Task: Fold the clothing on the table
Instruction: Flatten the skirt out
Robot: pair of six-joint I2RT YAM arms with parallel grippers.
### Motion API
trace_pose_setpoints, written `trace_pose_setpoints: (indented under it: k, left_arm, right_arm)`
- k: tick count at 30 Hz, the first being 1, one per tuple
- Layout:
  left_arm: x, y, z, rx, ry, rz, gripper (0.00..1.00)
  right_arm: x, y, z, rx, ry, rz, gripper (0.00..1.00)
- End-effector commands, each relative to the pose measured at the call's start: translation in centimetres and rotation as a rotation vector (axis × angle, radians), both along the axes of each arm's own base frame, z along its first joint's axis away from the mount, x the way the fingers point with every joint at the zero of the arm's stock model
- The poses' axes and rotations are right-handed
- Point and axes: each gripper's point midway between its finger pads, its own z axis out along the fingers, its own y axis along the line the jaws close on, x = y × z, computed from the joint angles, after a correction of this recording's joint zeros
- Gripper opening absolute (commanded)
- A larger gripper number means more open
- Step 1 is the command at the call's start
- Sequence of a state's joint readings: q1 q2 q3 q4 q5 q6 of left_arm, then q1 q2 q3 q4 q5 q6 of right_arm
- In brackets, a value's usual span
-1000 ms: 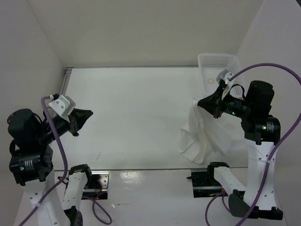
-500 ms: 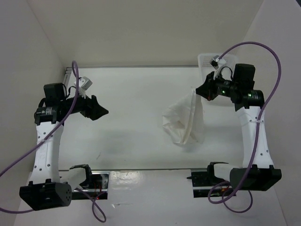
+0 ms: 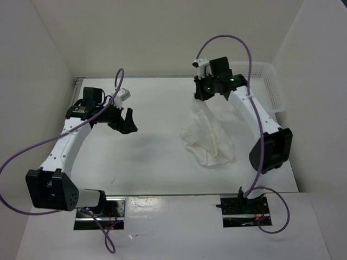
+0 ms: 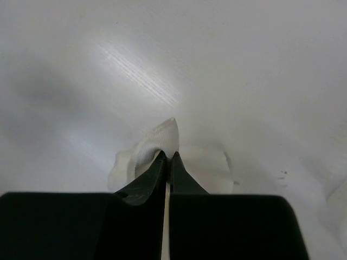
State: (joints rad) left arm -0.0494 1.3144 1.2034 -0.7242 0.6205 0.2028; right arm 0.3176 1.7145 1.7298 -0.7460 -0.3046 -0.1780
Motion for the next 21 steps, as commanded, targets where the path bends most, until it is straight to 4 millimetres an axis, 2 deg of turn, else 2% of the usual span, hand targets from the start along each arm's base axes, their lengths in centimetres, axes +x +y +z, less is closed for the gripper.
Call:
trace_pose_setpoints:
  k: [1,3,4,5,7,8,9,10,11,12,13,14,15,16,17,18,20,21]
  left_arm:
    - [2.2,0.3,0.5,0.04,-0.039,0.026,0.99]
    - [2.6,0.3,0.8,0.039,-0.046,0.026,0.99]
    - [2.6,0.3,0.8,0.039,-0.046,0.026,0.99]
    - [2.6,0.3,0.8,0.039,-0.046,0.026,0.99]
    - [2.6,0.3,0.8,0.039,-0.046,0.026,0.99]
    - [2.6,0.3,0.8,0.039,-0.046,0.026,0.99]
    - [2.6,0.3,0.8,0.039,-0.046,0.026,0.99]
    - [2.4,0.3,0.3,0.04,-0.034,0.026,0.99]
    - [2.5,0.4,0.3,0.047,-0.034,0.032,0.99]
    - [2.5,0.4,0.3,0.047,-0.034,0.032,0.99]
    - [2.3,0.4,-0.1,0.048,-0.025,0.032,0.99]
    - [2.3,0.4,-0.1,0.048,-0.025,0.032,0.99]
    - [2.1,0.4,-0.2,0.049,-0.016,0.032,0.99]
    - [2.2,0.6,-0.2,0.058,-0.017,0.039,0.99]
    - [2.3,0.6,0.6,0.056,-0.041,0.04,0.99]
    - [2.0,0.8,0.8,0.064,-0.045,0.047,0.99]
    - [1.9,1.1,1.3,0.076,-0.065,0.06,0.99]
    - [1.6,1.3,1.5,0.087,-0.078,0.07,0.99]
  right_arm:
    - [4.0,1.8,-1.4,-0.095,-0.042,-0.118,0.0]
    - [5.7,1.8,-2.8,-0.116,-0.028,-0.157,0.0]
    - [6.7,2.7,-4.1,-0.126,-0.004,-0.174,0.0]
    - [7.7,2.1,-4.6,-0.159,-0.017,-0.214,0.0]
    - [8.9,3.3,-6.0,-0.203,-0.021,-0.237,0.0]
    - [9.5,3.0,-6.3,-0.245,-0.041,-0.287,0.0]
    - [10.1,3.4,-5.9,-0.26,-0.071,-0.307,0.0]
    - [10.3,3.7,-6.2,-0.278,-0.079,-0.341,0.0]
    - [10.6,3.9,-7.9,-0.355,-0.093,-0.379,0.0]
    - [11.0,4.2,-7.4,-0.362,-0.112,-0.409,0.26]
    - [10.8,4.3,-7.8,-0.386,-0.104,-0.431,0.51]
    - [10.8,4.6,-8.5,-0.415,-0.096,-0.433,0.67]
    - [10.8,5.3,-6.8,-0.385,-0.118,-0.437,0.85]
    - [10.7,5.2,-5.6,-0.37,-0.133,-0.442,0.9]
    - [9.9,4.9,-1.8,-0.323,-0.178,-0.435,0.93]
    - [9.1,5.1,-0.7,-0.298,-0.185,-0.402,0.96]
    - [7.6,4.6,3.0,-0.259,-0.239,-0.359,0.98]
    - [5.1,3.8,5.2,-0.234,-0.254,-0.316,0.98]
